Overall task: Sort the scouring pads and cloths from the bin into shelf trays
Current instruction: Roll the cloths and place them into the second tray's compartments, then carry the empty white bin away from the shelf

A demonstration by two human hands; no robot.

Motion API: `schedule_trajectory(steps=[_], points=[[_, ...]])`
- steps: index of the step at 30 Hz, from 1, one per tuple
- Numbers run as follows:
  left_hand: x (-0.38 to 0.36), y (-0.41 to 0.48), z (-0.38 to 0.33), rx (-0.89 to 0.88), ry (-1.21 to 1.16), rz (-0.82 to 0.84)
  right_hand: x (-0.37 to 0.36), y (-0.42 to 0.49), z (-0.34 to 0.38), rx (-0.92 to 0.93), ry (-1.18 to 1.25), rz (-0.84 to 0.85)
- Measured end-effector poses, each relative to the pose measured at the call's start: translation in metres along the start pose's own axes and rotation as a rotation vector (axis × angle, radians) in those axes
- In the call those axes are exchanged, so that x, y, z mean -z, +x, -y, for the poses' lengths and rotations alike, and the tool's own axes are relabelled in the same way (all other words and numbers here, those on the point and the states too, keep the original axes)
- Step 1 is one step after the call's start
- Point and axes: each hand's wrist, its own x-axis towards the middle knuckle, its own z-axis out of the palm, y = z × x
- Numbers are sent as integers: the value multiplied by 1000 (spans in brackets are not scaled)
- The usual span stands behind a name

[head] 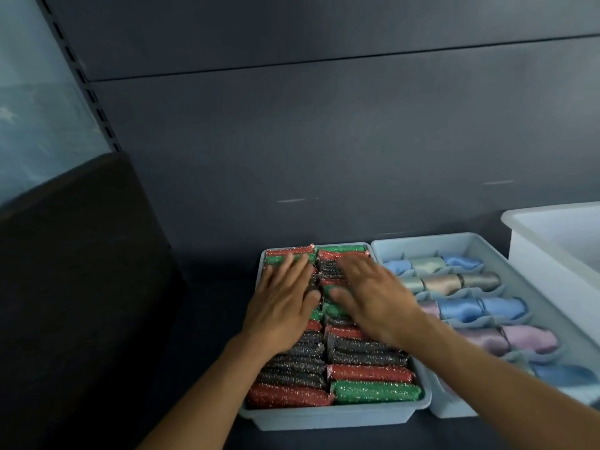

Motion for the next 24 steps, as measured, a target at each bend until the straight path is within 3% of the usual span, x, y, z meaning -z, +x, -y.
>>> schedule_trajectory(steps=[2, 6, 9, 12, 17, 24], points=[[-5, 4, 3, 34, 12, 162, -11, 0, 5, -33, -63, 220], [-2, 11, 7, 47, -30, 216, -12, 15, -3, -55, -64, 291], [8, 0, 0, 42, -176, 224, -1, 6, -8, -41, 274, 258], [18, -24, -23, -49, -168, 207, 12, -15, -18, -114, 589, 100], [11, -83, -80, -275, -85, 172, 22, -73, -44, -122, 416, -65], [-20, -78, -101, -223, 132, 81, 13, -134, -33, -109, -48, -89]])
